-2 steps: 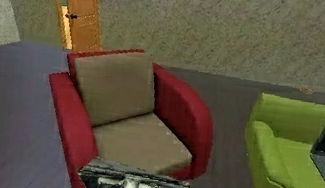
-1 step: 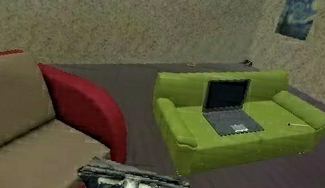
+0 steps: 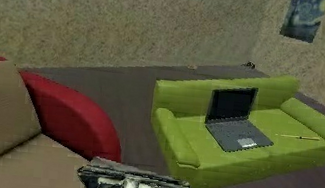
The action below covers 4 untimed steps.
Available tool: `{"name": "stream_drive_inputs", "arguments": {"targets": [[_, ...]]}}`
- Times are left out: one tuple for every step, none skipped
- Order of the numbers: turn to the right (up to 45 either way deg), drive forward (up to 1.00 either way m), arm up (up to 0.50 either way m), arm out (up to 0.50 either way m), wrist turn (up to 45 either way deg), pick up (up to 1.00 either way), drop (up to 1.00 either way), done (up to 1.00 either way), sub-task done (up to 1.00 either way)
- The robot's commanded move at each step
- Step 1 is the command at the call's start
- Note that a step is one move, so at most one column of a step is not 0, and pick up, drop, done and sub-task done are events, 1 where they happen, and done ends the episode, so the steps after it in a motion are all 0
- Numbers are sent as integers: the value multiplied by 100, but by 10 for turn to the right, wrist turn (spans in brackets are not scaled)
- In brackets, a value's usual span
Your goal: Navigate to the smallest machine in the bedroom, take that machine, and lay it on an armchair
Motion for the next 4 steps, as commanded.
{"name": "stream_drive_inputs", "arguments": {"targets": [[150,0,0,0,0,0,0,0,0],[0,30,0,0,0,0,0,0,0],[-450,0,0,0,0,0,0,0,0],[-450,0,0,0,0,0,0,0,0]]}}
